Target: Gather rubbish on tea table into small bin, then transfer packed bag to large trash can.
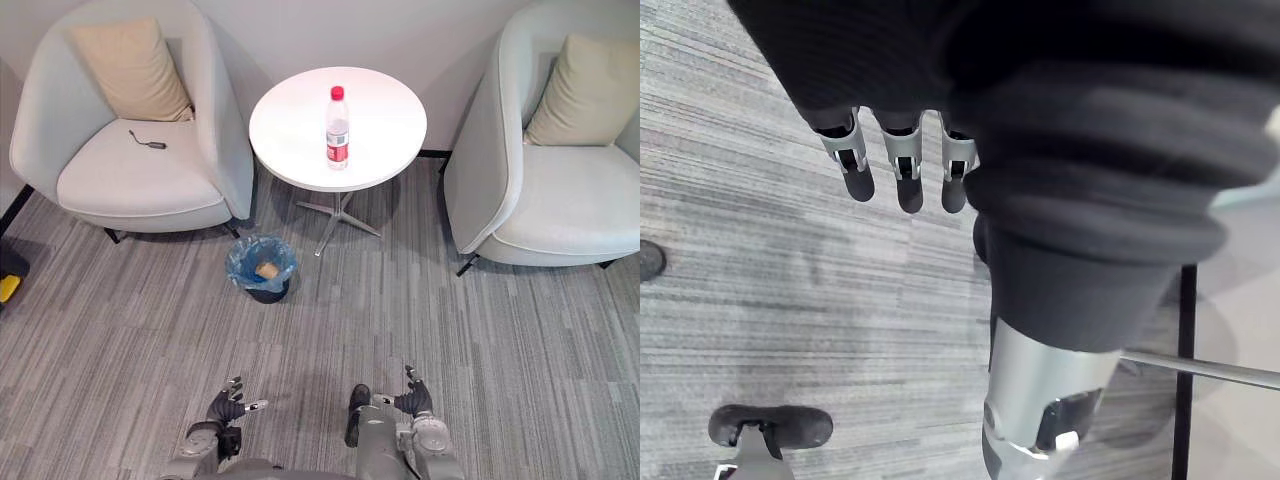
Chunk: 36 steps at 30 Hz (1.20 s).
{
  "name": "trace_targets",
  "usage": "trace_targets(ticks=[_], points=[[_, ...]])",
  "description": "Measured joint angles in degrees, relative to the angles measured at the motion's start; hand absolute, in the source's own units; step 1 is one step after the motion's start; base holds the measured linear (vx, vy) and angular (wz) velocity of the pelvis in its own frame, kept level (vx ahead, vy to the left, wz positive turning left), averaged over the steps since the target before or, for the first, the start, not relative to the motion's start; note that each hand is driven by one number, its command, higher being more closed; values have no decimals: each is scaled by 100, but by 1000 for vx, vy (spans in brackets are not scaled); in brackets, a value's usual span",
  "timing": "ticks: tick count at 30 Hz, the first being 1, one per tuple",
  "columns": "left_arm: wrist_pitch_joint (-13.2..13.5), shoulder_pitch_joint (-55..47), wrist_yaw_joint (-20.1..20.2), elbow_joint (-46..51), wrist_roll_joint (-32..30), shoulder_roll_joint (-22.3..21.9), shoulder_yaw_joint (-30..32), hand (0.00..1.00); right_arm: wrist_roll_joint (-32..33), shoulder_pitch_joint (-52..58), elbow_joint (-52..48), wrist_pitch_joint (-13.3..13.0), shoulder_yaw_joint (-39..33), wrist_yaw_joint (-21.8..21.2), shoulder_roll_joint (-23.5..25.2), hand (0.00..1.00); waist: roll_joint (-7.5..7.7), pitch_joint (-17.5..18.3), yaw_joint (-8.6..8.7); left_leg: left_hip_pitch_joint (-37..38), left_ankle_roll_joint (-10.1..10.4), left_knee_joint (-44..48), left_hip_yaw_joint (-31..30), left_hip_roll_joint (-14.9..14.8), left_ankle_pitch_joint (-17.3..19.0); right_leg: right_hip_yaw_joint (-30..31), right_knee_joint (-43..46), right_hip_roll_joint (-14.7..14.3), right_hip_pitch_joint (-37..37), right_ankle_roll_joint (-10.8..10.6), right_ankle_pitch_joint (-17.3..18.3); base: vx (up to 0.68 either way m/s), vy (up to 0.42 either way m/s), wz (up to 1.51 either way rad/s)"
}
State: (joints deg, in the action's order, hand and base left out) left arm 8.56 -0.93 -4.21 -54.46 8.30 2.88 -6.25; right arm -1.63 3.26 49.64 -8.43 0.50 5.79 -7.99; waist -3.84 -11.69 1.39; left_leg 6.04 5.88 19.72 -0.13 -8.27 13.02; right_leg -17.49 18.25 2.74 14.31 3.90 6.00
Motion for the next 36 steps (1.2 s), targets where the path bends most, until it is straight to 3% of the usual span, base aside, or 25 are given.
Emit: trace_targets(ticks=[1, 3, 5, 8, 10, 11, 12, 16, 18, 20, 21, 22, 24, 25, 28, 29, 30, 31, 32, 35, 36], points=[[2, -1, 43, 3, 0, -33, 12, 0, 71, 5, 81, 4, 14, -20, 16, 0, 2, -10, 9, -518, 330, 1193, -153, -108, -153, -73, -286, -103, -366, 16, 46, 256, -177, 33], [0, -31, 50, 5, 0, -79, 10, 0, 133, 33, 81, -2, 45, -43, 0, 0, -28, -24, -67, -1032, 332, 2542, -126, -276, -121, -140, -703, -272, -913, 42, 30, 313, -189, 12], [1, -31, 57, 39, 1, -105, 10, 0, 233, 69, 79, -10, 28, -51, -34, 0, -24, -57, -214, -1652, 145, 3226, 196, -351, -14, -134, -1116, -386, -1512, 74, 35, 326, -130, -6], [2, -3, 52, 88, 1, -95, 14, 0, 333, -49, 77, -6, -14, -45, -93, 0, -55, -72, -249, -2147, 7, 2400, 454, -163, 66, -57, -1263, -345, -1702, 72, 38, 259, 17, -14], [3, -4, 51, 89, 0, -101, 8, 0, 340, -91, 69, -10, -41, -44, -66, 0, -48, -94, -271, -2088, 21, 719, 471, 203, -18, 91, -1260, -192, -1844, -112, 162, 276, 148, -28], [4, -4, 51, 89, 0, -118, 3, 0, 340, -76, 70, -9, -51, -44, -69, 0, -77, -98, -272, -2035, 3, 254, 444, 272, -183, 120, -1249, -176, -1888, -162, 211, 257, 181, -29], [6, -25, 47, 73, 0, -144, 6, 0, 339, -52, 81, 0, -46, -45, -127, 0, -148, -78, -330, -1888, -224, -269, 380, 339, -851, 271, -1199, -188, -1946, -287, 331, 270, 172, -37], [37, -14, 46, 69, 1, 29, 23, 0, 321, 37, 78, 0, 22, -63, 68, 0, 128, -20, -444, -1684, -628, -287, 692, 681, -506, 633, -1194, 147, -2020, -618, 557, 297, 135, -27], [37, -15, 46, 69, 1, 32, 35, 0, 304, 72, 93, 2, 18, -72, 52, 0, 131, -19, -547, -1531, -625, -181, 873, 730, -202, 875, -731, 291, -1922, -759, 790, 282, 139, -46], [31, -78, 53, 39, 1, 75, 13, 0, 199, 54, 106, 0, 76, -104, 99, 0, 129, -16, -530, -1021, -753, -306, 1075, 779, 10, 1332, 1384, 495, -1176, -1338, 1006, 281, 124, -40], [25, -89, 54, 36, 1, 87, -2, 0, 148, 50, 106, 0, 113, -107, 123, 0, 166, -2, -511, -893, -781, -345, 1075, 818, 41, 1340, 1911, 576, -985, -1496, 1022, 375, 53, 8], [4, -95, 53, 23, 2, 193, -97, 0, 98, 158, 138, 2, 182, -117, 158, 0, 260, 49, -363, -649, -857, -386, 1022, 872, 125, 1208, 2749, 763, -683, -1403, 1087, 336, -3, 35], [2, -89, 51, 16, 2, 185, -99, 0, 101, 134, 136, 0, 175, -115, 154, 0, 269, 58, -311, -436, -859, -497, 935, 861, 140, 938, 2933, 826, -447, -1123, 1209, 375, -54, 36], [-1, -82, 51, 15, 2, 181, -99, 0, 98, 76, 147, -2, 178, -117, 138, 0, 232, 45, -206, -285, -843, -591, 799, 781, 129, 706, 2777, 792, -191, -934, 1304, 330, -96, 29], [-3, -56, 44, 13, 3, 167, -91, 0, 112, 36, 95, -17, 213, -117, 75, 0, 132, 6, -197, -110, -826, -578, 698, 512, 125, 712, 1874, 523, 137, -778, 1253, 326, -184, 22], [3, -45, 43, 13, 4, 212, -92, 0, 109, 45, 63, -27, 232, -109, 81, 0, 176, 33, -150, -24, -655, -581, 462, 411, 122, 977, 647, 358, 161, -726, 663, 340, -242, 44], [8, -70, 43, -7, 7, 286, -88, 0, 120, 82, 73, -23, 231, -114, 89, 0, 249, 57, -132, 17, -517, -579, 369, 470, 147, 988, 308, 352, 67, -655, -172, 438, -308, 47], [3, -16, 55, -130, 2, 162, -95, 0, 127, 53, 112, -13, 201, -99, 45, 0, 62, 67, -164, 42, -416, -580, 164, 267, 185, 919, 345, 173, -39, -396, -209, 359, -255, 14], [12, -19, 55, -137, 3, 62, -87, 0, 126, 38, 185, -16, 163, -98, -20, 0, 6, 90, -215, 43, -244, -584, 90, 187, 70, 901, 342, 81, -55, -304, -105, 407, -315, 3], [13, 0, 54, -182, 2, -73, -88, 0, 160, -7, 287, -5, 138, -93, -77, 0, -57, 99, -110, -68, 60, -365, -148, 49, -164, 660, 121, 6, -303, -200, -20, 246, -201, 29], [12, 34, 57, -188, 2, -103, -87, 0, 164, 10, 309, -6, 95, -94, -91, 0, -63, 89, -52, -295, 182, 154, -294, 16, -236, 484, -173, -23, -595, -174, -5, 274, -201, 76]])
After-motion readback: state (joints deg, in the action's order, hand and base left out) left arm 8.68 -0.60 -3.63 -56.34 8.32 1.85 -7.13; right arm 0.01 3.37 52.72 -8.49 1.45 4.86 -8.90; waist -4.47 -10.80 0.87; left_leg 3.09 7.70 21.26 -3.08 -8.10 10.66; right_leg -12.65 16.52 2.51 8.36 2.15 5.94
